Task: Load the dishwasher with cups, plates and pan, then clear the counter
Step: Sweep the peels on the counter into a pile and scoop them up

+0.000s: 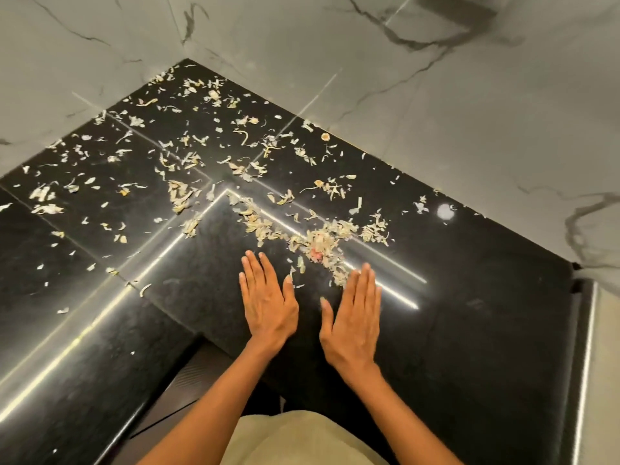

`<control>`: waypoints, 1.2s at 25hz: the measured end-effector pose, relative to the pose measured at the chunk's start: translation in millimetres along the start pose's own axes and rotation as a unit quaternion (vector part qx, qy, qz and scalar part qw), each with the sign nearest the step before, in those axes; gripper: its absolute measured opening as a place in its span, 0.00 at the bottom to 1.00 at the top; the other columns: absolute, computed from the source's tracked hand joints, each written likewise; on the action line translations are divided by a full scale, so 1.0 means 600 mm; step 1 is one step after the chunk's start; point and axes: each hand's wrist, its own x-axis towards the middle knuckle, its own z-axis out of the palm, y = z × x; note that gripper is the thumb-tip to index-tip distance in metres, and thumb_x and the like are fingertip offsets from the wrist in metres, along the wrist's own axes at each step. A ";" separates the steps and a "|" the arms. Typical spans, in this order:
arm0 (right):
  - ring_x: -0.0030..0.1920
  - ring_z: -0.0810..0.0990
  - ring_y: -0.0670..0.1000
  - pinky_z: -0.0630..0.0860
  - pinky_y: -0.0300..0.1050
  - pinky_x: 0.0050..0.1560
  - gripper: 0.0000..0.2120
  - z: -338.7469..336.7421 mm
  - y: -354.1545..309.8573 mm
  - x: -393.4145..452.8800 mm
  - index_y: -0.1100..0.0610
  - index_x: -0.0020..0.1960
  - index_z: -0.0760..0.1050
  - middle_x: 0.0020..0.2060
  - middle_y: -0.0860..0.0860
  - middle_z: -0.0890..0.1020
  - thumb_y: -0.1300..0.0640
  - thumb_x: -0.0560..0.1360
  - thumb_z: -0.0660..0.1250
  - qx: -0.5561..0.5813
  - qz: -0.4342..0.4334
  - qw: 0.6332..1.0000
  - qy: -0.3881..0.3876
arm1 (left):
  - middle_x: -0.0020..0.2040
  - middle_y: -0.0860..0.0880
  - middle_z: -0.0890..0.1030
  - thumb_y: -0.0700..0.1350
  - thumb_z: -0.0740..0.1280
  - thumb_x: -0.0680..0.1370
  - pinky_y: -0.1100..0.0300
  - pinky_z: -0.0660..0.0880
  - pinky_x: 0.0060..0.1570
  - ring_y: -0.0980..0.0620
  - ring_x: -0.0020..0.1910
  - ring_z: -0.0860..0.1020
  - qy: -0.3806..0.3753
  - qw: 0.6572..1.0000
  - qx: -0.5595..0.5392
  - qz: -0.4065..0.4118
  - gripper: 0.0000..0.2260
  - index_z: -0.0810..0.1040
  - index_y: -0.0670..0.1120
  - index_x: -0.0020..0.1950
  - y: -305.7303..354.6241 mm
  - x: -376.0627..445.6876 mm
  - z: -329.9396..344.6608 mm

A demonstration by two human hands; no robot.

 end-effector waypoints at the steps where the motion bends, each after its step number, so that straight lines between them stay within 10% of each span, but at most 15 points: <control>1: 0.81 0.40 0.59 0.46 0.59 0.80 0.40 0.002 0.006 -0.019 0.65 0.81 0.43 0.81 0.62 0.43 0.38 0.82 0.51 -0.024 0.037 0.999 -0.024 | 0.81 0.44 0.39 0.60 0.39 0.80 0.52 0.36 0.78 0.50 0.79 0.35 -0.007 1.000 -0.003 0.007 0.34 0.41 0.41 0.81 0.012 0.004 0.005; 9: 0.79 0.32 0.58 0.38 0.56 0.80 0.39 0.044 -0.073 0.151 0.65 0.80 0.38 0.79 0.63 0.36 0.37 0.81 0.34 0.007 -0.039 0.991 -0.127 | 0.81 0.51 0.46 0.60 0.42 0.80 0.56 0.37 0.78 0.60 0.79 0.42 0.005 0.980 -0.198 0.015 0.32 0.44 0.46 0.81 0.034 0.029 0.013; 12: 0.81 0.40 0.52 0.43 0.52 0.81 0.31 0.035 -0.069 0.191 0.61 0.82 0.45 0.81 0.57 0.45 0.46 0.84 0.43 0.131 -0.122 0.977 -0.114 | 0.81 0.49 0.48 0.55 0.46 0.81 0.52 0.41 0.79 0.57 0.80 0.44 0.054 0.980 -0.189 -0.028 0.30 0.46 0.44 0.81 0.042 0.034 0.020; 22: 0.80 0.55 0.49 0.54 0.50 0.80 0.28 -0.041 0.194 0.200 0.61 0.80 0.58 0.79 0.53 0.61 0.51 0.82 0.53 0.215 0.068 0.971 0.078 | 0.80 0.35 0.43 0.56 0.48 0.82 0.45 0.43 0.78 0.41 0.80 0.41 0.098 0.970 -0.051 -0.218 0.35 0.44 0.34 0.79 0.186 0.112 0.081; 30: 0.81 0.50 0.54 0.48 0.49 0.80 0.31 -0.080 0.292 0.338 0.62 0.81 0.52 0.81 0.57 0.56 0.50 0.83 0.56 0.145 0.131 0.978 0.074 | 0.82 0.44 0.45 0.54 0.49 0.82 0.54 0.40 0.78 0.51 0.81 0.42 0.183 0.950 -0.227 -0.114 0.32 0.44 0.39 0.81 0.164 0.116 0.070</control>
